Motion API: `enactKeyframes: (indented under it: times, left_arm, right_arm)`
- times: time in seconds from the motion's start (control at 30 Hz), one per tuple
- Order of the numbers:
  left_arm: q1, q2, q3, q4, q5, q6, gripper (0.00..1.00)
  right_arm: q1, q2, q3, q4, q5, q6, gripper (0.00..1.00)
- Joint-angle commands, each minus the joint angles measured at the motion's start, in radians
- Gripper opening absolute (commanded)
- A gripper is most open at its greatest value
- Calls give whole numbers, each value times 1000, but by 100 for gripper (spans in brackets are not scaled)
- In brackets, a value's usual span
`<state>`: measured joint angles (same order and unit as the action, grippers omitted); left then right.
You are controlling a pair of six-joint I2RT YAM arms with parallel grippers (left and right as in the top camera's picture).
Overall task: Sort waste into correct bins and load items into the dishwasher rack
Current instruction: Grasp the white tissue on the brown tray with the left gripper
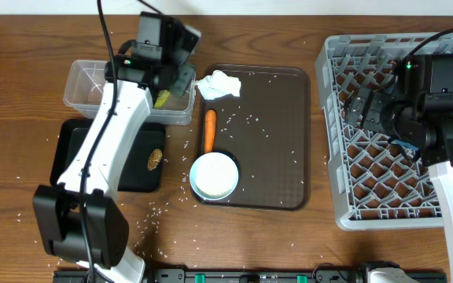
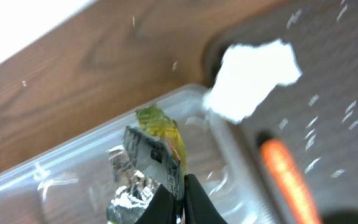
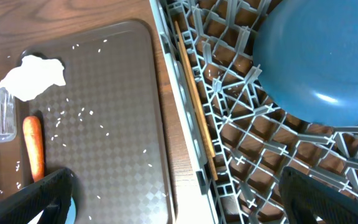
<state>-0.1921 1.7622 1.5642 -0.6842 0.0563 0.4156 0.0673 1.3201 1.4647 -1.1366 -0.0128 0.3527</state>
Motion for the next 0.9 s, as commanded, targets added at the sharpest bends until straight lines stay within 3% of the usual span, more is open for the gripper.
enactKeyframes:
  times: [0.0,0.17,0.27,0.43,0.53,0.67,0.87]
  left_arm:
    - [34,23,-11,-24,35,205,6]
    - [52,26,-11,-26,127,254,7]
    - [39,8,-10,-24,159,219,34]
    - [15,-13,-10,-18,198,176,50]
    - [5,0,-10,-15,228,150,54]
    - [-30,37,-10,19,391,148,58]
    - [-105,167,-10,167,383,118,58]
  right_arm:
    - [-14,-6,7,0,-6,10,99]
    - [-14,-6,7,-1,-6,10,99]
    - [-14,-6,7,-1,-6,10,99]
    - [-14,-6,7,0,-6,10,99]
    - [-14,-6,7,0,-6,10,99]
    - [-14,-6,7,4,-6,10,99]
    - [-14,-6,7,6,-6,10,99]
